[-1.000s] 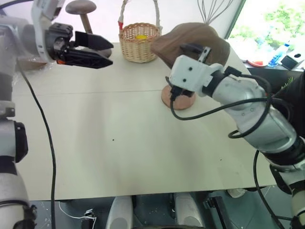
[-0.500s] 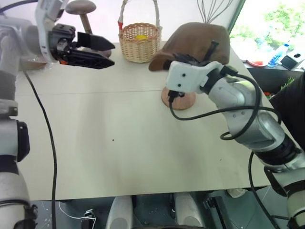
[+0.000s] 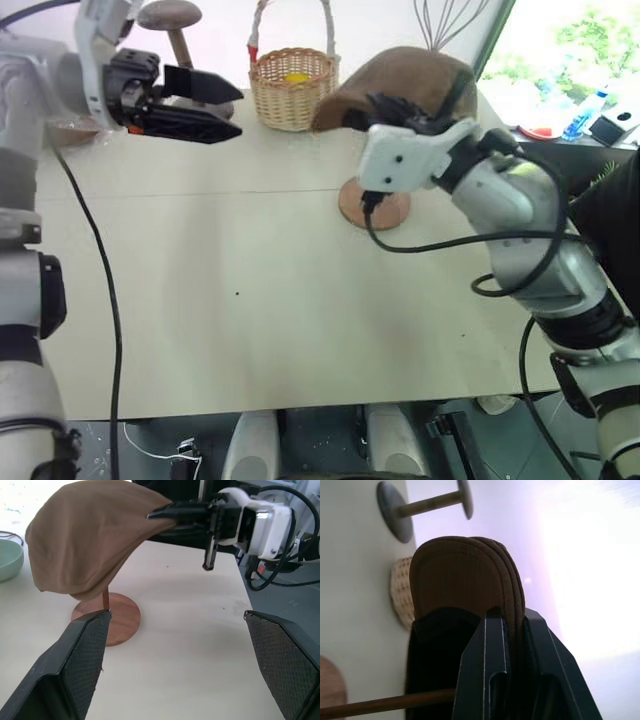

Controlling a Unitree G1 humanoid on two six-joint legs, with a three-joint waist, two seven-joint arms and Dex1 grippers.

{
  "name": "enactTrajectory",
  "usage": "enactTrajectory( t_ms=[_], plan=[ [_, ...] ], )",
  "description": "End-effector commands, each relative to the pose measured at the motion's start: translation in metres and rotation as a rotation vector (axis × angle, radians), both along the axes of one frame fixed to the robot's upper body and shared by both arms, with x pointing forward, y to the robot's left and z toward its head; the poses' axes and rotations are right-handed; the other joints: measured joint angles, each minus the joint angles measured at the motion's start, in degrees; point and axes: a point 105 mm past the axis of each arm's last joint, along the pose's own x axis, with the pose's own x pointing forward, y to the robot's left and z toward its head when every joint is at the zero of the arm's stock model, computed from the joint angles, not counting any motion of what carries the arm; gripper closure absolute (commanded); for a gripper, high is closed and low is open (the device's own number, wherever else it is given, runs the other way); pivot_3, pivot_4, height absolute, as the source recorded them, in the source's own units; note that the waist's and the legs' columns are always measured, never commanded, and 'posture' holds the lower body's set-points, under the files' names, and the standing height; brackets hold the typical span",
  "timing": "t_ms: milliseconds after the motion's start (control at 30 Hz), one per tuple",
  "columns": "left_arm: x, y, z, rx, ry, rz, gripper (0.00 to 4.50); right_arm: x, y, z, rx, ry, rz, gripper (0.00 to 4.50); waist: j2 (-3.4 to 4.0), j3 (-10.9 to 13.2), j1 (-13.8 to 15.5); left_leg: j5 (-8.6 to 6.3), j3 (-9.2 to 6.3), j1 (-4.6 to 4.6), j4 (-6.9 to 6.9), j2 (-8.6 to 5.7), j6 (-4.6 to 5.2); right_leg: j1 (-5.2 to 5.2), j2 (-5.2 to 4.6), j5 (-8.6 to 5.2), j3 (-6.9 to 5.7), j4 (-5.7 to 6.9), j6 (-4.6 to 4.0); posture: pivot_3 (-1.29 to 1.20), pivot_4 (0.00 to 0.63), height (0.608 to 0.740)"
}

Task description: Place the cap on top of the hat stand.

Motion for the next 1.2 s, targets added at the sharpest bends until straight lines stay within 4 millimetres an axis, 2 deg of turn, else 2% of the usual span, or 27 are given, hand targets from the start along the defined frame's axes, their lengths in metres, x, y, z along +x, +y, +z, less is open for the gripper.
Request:
enactTrajectory(
  t_ms=[33, 233, 333, 467, 667, 867, 1167, 1200],
  plan=[
    [-0.004, 0.003, 0.012, -0.019, -0.055, 0.0, 0.0, -0.018, -0.018, 0.039, 0.076, -0.185, 0.082, 4.37, -0.01, 0.0, 0.0, 0.0, 0.0, 0.0, 0.0, 0.0, 0.0, 0.01, 0.0, 0.0, 0.0, 0.0, 0.0, 0.0, 0.15, 0.728],
    [-0.005, 0.004, 0.014, -0.022, -0.061, 0.008, 0.0, -0.03, -0.039, 0.051, 0.109, -0.322, 0.224, 4.37, -0.01, 0.0, -0.1, 0.0, 0.0, 0.08, -0.01, 0.0, 0.0, 0.07, 0.0, 0.01, 0.0, 0.0, 0.03, 0.0, 0.15, 0.728],
    [-0.004, 0.005, 0.016, -0.024, -0.067, 0.017, 0.0, -0.031, -0.042, 0.046, 0.101, -0.341, 0.3, 4.37, -0.01, 0.0, -0.2, 0.0, 0.0, 0.1, -0.01, 0.0, 0.0, 0.08, 0.0, 0.02, 0.01, 0.0, 0.05, 0.0, 0.15, 0.728],
    [-0.005, 0.004, 0.019, -0.031, -0.072, 0.02, 0.0, -0.022, -0.046, 0.038, 0.115, -0.343, 0.367, 4.37, -0.01, 0.0, -0.3, 0.0, 0.0, 0.15, -0.02, 0.0, 0.0, 0.11, 0.0, 0.03, 0.01, 0.0, 0.06, 0.0, 0.15, 0.728],
    [-0.007, 0.005, 0.02, -0.024, -0.07, 0.028, 0.0, -0.016, -0.06, 0.007, 0.003, -0.357, 0.45, 4.37, 0.0, 0.0, -0.3, 0.0, 0.0, 0.16, -0.04, -0.01, 0.0, 0.13, 0.01, 0.01, 0.03, 0.0, 0.08, 0.0, 0.15, 0.728],
    [-0.009, 0.008, 0.025, -0.014, -0.077, 0.046, 0.0, -0.01, -0.068, -0.031, -0.045, -0.228, 0.489, 4.37, -0.01, 0.0, -0.4, 0.0, 0.0, 0.23, -0.04, -0.02, 0.0, 0.2, 0.01, 0.01, 0.05, 0.0, 0.1, 0.0, 0.15, 0.728],
    [-0.01, 0.007, 0.027, 0.002, -0.085, 0.052, 0.0, 0.002, -0.075, -0.047, -0.004, -0.136, 0.463, 4.37, 0.0, 0.1, -0.4, 0.01, 0.0, 0.32, -0.03, -0.02, 0.0, 0.29, 0.04, 0.0, 0.08, 0.01, 0.1, 0.0, 0.15, 0.728],
    [-0.01, 0.006, 0.028, 0.002, -0.086, 0.052, 0.0, 0.004, -0.076, -0.048, 0.002, -0.124, 0.455, 4.03, 0.0, 0.1, -0.4, 0.01, -0.01, 0.32, -0.02, -0.02, 0.0, 0.3, 0.03, 0.0, 0.08, 0.01, 0.1, 0.0, 0.15, 0.728]
  ],
)
